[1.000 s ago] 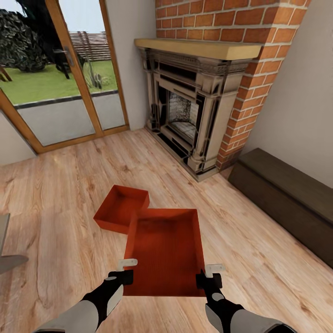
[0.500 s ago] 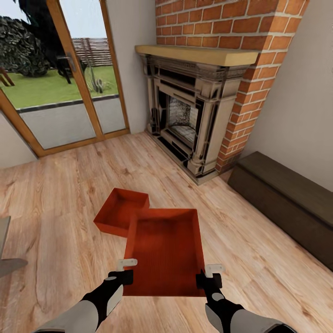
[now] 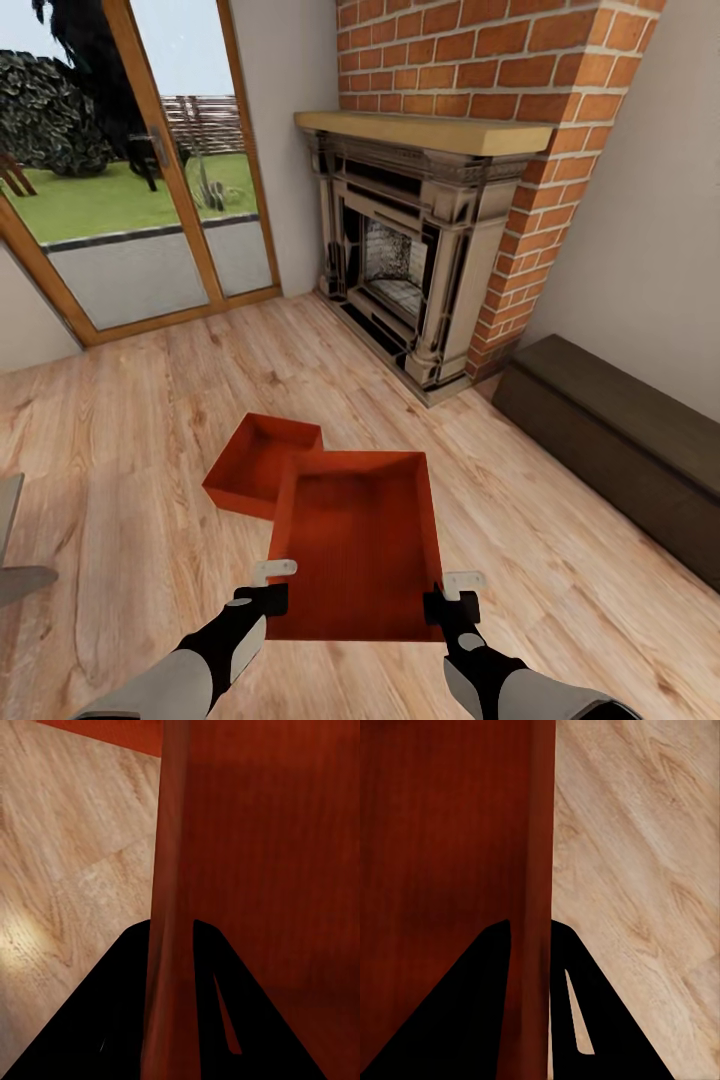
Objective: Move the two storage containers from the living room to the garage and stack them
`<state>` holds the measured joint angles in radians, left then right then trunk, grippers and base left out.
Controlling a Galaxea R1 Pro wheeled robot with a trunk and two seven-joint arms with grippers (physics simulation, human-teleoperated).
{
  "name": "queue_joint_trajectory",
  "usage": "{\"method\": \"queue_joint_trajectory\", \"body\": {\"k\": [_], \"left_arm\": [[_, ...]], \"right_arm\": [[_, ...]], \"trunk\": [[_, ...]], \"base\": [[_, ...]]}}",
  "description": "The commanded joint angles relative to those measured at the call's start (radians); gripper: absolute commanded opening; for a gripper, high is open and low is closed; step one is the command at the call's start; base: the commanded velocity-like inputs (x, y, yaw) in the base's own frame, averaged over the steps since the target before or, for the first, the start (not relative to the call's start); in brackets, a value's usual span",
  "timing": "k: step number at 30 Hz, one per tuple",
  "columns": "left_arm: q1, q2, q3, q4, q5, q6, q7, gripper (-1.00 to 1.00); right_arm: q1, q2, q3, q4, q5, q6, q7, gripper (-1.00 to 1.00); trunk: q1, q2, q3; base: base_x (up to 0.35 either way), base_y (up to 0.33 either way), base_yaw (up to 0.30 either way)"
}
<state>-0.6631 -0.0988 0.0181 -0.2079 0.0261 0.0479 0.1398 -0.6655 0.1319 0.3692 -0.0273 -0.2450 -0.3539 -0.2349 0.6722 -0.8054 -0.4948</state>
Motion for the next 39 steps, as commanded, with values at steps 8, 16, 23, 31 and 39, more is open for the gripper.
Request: {"method": "queue_joint_trajectory", "body": {"k": [8, 16, 23, 31, 39], "left_arm": [[0.000, 0.005, 0.019, 0.001, -0.003, 0.006, 0.027, -1.00], [0.000, 0.005, 0.019, 0.001, -0.003, 0.006, 0.027, -1.00], [0.000, 0.004, 0.019, 0.001, -0.003, 0.006, 0.027, -1.00], [0.000, 0.005, 0.019, 0.001, -0.003, 0.005, 0.027, -1.00], [0.000, 0.005, 0.019, 0.000, -0.003, 0.004, 0.028, -1.00]], "right_arm": [[-0.002, 0.000, -0.053, -0.002, -0.014, -0.013, -0.008, -1.00], [-0.001, 0.000, -0.053, -0.002, -0.014, -0.013, -0.008, -1.00], [-0.001, 0.000, -0.053, -0.002, -0.014, -0.013, -0.008, -1.00], [-0.001, 0.000, -0.053, -0.002, -0.014, -0.013, -0.008, -1.00], [-0.002, 0.000, -0.053, -0.002, -0.014, -0.013, -0.008, -1.00]], "trunk": [[0.000, -0.001, 0.012], [0.000, -0.001, 0.025], [0.000, -0.001, 0.036], [0.000, -0.001, 0.049], [0.000, -0.001, 0.062]], "base": [[0.000, 0.000, 0.000], [0.000, 0.000, 0.000], [0.000, 0.000, 0.000], [0.000, 0.000, 0.000], [0.000, 0.000, 0.000]]}}
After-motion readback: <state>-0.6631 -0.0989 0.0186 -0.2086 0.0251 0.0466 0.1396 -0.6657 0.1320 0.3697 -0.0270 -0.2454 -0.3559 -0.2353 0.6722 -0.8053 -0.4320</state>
